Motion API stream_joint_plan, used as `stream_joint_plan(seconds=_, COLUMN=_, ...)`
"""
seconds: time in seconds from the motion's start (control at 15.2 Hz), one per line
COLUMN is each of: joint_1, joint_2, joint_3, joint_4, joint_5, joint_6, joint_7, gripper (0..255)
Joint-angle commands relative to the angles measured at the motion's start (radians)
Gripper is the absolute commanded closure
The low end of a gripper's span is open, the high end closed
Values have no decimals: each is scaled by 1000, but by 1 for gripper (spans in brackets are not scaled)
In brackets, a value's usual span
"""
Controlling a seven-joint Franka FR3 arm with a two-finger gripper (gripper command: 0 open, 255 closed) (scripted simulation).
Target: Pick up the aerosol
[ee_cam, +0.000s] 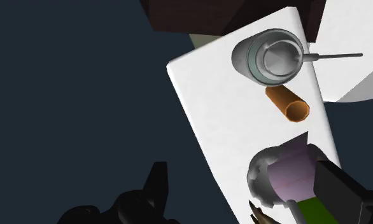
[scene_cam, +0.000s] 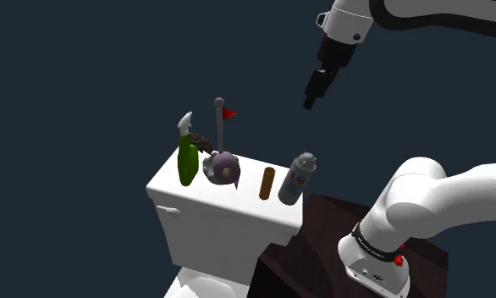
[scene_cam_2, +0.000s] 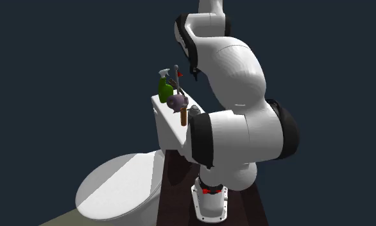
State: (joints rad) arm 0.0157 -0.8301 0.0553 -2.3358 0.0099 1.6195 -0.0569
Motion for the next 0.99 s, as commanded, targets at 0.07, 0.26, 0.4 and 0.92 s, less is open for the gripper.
stream_joint_plan(seconds=0.07, joint_1=8, joint_2=-20, joint_3=23, joint_4=-34, joint_5=-6, joint_6=10, joint_7=6, gripper=0)
stream_joint_plan(seconds=0.26, joint_1=36, joint_2=-77, joint_3=92, joint_4=-135, joint_5=-20, joint_6=39, joint_7=25, gripper=0)
stream_joint_plan(seconds=0.4, joint_1=58, joint_2=-112, joint_3=139, joint_4=-200, joint_5=-26, joint_6=56, joint_7=38, gripper=0)
stream_joint_plan(seconds=0.92, joint_1=132, joint_2=-191, joint_3=263, joint_4=-389, joint_5=-20, joint_6=126, joint_7=83, gripper=0)
